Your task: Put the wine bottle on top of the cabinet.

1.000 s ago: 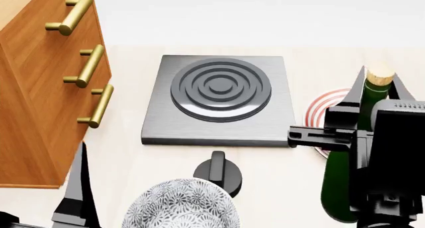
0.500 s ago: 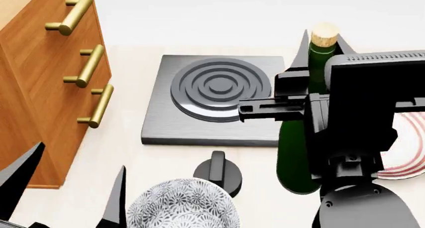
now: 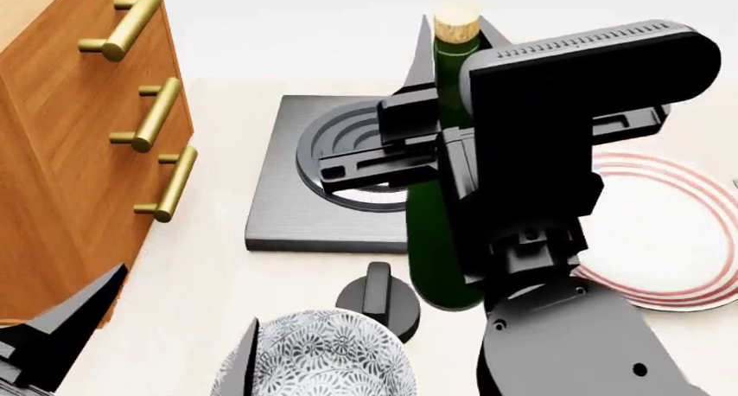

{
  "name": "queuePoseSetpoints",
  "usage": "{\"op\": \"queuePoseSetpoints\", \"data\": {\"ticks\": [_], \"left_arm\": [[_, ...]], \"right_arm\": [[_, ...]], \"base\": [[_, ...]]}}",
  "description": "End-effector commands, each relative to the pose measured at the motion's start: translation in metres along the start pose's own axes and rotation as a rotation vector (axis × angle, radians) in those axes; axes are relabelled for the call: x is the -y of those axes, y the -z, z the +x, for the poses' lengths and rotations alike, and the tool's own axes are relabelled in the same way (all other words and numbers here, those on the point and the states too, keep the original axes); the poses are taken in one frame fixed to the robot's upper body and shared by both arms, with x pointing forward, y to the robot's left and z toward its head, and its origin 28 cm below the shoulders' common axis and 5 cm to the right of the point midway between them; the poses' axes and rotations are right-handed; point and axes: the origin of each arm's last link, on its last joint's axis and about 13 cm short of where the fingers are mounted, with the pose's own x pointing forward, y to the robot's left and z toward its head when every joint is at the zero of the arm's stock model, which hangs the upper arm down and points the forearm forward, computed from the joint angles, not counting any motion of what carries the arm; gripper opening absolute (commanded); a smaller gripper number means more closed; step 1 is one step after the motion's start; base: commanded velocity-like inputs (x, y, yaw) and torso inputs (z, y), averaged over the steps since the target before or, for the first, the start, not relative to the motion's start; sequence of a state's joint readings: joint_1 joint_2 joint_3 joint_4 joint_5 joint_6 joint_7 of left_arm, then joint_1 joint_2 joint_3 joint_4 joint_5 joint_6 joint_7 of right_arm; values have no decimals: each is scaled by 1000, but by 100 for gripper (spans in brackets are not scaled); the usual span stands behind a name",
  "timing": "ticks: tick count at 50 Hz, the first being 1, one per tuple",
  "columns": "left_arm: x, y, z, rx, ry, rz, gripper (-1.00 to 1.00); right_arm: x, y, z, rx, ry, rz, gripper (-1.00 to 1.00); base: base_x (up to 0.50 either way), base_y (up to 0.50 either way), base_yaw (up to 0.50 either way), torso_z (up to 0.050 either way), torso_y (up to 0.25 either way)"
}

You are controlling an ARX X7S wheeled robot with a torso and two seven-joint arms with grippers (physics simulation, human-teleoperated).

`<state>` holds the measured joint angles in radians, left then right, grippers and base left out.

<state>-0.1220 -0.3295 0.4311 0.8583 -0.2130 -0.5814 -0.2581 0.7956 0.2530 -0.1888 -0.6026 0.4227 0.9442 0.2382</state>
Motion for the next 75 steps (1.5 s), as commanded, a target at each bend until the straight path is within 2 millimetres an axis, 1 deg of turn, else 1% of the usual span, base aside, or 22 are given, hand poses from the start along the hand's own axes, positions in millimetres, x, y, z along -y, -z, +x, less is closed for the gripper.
{"op": "queuePoseSetpoints", "data": {"ticks": [1,4,5,7,10,20,29,35,47,54,62,69,75], "left_arm": [[5,4,7,-36,41,-8,100],[7,4,14,-43,60,9,100],[8,4,19,-48,68,43,100],[8,3,24,-48,72,33,100],[9,1,33,-43,86,64,100],[15,-6,55,-18,131,43,100],[19,-9,77,33,163,-42,100],[27,-1,80,27,187,-57,100],[37,3,89,20,218,-83,100],[39,9,93,10,216,-124,100],[41,9,98,7,218,-128,100],[43,14,101,-6,224,-129,100],[44,14,104,-10,223,-131,100]], "right_arm": [[-8,-9,3,30,-19,-12,-100],[-10,-10,3,30,-28,-11,-100],[-11,-12,3,35,-35,-10,-100],[-11,-13,3,38,-41,-10,-100],[-12,-15,3,40,-48,-15,-100],[-17,-20,4,52,-74,-11,-100],[-22,-24,4,65,-94,-4,-100],[-22,-24,3,69,-100,-5,-100],[-24,-25,3,76,-108,3,-100],[-27,-25,-1,82,-118,11,-100],[-27,-27,-2,88,-125,16,-100],[-27,-29,-4,96,-129,16,-100],[-27,-29,-5,96,-128,19,-100]], "base": [[0,0,0,0,10],[0,0,0,0,0],[0,0,0,0,0],[0,0,0,0,0],[0,0,0,0,0],[0,0,0,0,1],[0,0,0,0,0],[0,0,0,0,2],[0,0,0,1,0],[0,0,0,0,1],[0,0,0,0,0],[0,0,0,0,1],[0,0,0,0,0]]}}
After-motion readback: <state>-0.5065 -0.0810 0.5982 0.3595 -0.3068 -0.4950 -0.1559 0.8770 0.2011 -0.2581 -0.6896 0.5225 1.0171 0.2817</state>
